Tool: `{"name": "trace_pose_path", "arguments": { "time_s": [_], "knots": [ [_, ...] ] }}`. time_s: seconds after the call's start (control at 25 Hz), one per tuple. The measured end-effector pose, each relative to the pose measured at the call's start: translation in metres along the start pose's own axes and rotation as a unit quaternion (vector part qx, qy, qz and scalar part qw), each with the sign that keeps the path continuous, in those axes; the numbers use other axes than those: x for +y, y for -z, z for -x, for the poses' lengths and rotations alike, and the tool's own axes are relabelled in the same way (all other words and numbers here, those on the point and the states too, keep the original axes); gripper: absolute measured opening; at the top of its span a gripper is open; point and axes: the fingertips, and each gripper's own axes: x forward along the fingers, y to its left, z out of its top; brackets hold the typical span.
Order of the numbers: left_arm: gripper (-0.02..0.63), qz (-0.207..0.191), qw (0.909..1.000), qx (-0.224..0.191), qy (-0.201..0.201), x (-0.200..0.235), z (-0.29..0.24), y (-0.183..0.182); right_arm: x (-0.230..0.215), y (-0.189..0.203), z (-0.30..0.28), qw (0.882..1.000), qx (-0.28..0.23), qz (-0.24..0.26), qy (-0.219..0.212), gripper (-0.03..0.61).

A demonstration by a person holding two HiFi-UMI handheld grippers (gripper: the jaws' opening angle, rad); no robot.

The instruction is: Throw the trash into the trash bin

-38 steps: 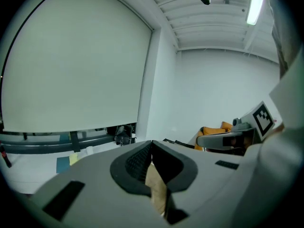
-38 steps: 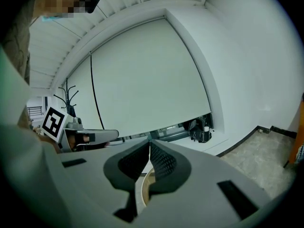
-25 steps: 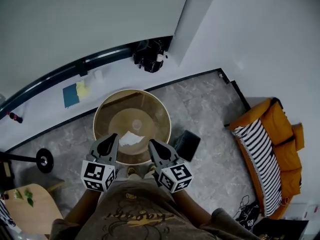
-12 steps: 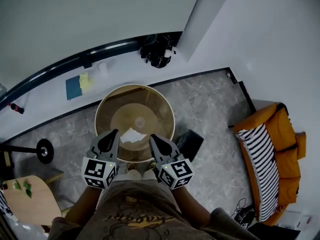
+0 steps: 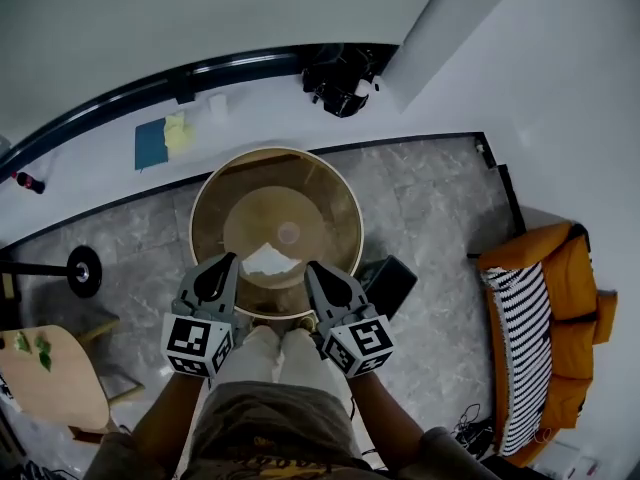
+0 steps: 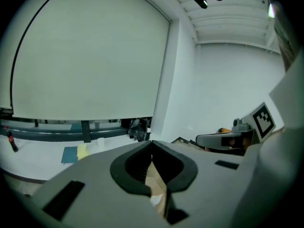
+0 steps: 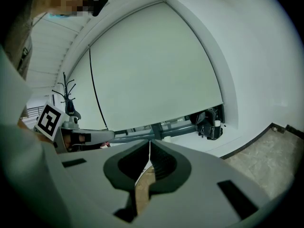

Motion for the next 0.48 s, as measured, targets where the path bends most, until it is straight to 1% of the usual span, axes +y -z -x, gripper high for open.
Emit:
{"name": "trace_pose_path", "arguments": {
  "time_s": [0.16, 0.32, 0.48],
  "knots": [
    [0.018, 0.012, 0.9998, 0.010, -0.008, 0.007, -0.020, 0.033, -0.018, 0.023, -0.016, 1.000, 0.003, 0.007, -0.005, 0.020],
    [0.018, 0.023, 0.9996, 0.016, -0.006, 0.016, -0.039, 0.074, -0.029, 0.057, -0.032, 1.000, 0.008, 0.015, -0.007, 0.020],
    [0.018, 0.035, 0.9991, 0.017, -0.013, 0.029, -0.059, 0.112, -0.039, 0.090, -0.051, 0.999, 0.013, 0.029, -0.007, 0.020]
  ]
}}
